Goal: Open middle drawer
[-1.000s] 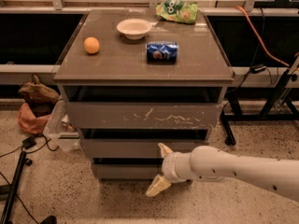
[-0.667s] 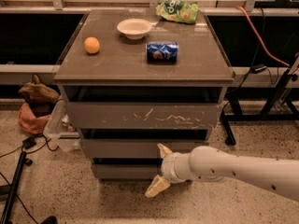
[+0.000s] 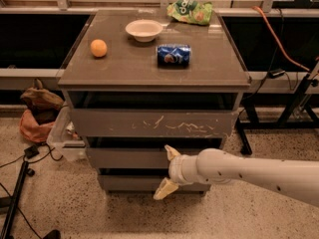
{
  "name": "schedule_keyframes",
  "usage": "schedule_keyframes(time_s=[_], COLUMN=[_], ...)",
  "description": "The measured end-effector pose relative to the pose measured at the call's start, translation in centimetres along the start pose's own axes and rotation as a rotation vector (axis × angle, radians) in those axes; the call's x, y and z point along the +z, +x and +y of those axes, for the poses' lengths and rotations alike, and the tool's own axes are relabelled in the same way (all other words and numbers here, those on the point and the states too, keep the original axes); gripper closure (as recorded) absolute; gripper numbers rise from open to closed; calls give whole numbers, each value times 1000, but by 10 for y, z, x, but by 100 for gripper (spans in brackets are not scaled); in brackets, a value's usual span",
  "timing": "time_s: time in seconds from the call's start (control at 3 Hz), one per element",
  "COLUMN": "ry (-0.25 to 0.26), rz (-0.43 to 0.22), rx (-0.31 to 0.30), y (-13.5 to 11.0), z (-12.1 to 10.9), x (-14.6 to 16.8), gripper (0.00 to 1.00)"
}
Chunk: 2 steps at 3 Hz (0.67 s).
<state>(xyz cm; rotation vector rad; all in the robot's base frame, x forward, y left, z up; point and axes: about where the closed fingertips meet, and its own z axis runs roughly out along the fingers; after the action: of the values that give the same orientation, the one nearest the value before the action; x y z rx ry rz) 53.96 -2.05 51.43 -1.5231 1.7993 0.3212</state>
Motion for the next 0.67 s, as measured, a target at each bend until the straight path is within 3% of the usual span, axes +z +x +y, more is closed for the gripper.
schedule_keyframes(time_s=[0.33,0.67], ry=[2,-12], rz=[9,35], rx=[-43,-49], y=[-3,7], z=[-25,-45], x=[13,25], gripper=[0,0])
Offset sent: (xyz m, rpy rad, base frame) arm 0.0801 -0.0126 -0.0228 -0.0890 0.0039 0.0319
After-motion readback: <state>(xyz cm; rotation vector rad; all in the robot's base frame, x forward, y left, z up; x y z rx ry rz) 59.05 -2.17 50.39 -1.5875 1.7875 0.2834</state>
